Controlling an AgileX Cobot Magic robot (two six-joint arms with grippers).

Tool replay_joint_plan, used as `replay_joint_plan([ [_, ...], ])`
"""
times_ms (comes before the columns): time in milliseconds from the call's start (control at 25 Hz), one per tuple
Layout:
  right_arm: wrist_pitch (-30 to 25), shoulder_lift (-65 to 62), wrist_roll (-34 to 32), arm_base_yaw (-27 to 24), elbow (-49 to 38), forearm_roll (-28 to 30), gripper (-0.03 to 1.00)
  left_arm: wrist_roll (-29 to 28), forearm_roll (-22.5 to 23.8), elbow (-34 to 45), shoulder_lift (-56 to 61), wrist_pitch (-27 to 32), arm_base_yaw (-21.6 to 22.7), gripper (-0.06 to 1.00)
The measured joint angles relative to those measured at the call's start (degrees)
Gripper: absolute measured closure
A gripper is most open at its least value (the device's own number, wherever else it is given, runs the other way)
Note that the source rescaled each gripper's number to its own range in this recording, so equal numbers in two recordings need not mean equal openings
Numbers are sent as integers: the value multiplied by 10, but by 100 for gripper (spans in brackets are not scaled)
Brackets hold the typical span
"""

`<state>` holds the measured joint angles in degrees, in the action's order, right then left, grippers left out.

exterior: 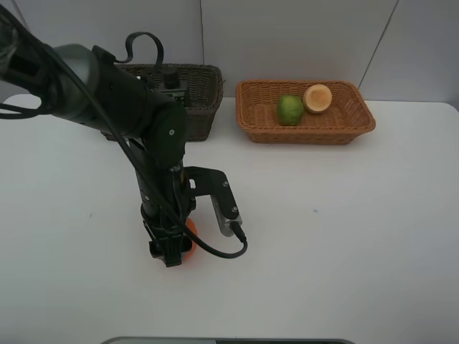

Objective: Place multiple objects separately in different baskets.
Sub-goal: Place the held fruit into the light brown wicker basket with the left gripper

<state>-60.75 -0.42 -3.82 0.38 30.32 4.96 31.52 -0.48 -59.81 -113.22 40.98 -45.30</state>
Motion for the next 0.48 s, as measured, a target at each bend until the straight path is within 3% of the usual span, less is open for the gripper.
replay_joint_plan([
  [480,0,0,0,0,0,0,28,0,0,0,0,0,0,4],
])
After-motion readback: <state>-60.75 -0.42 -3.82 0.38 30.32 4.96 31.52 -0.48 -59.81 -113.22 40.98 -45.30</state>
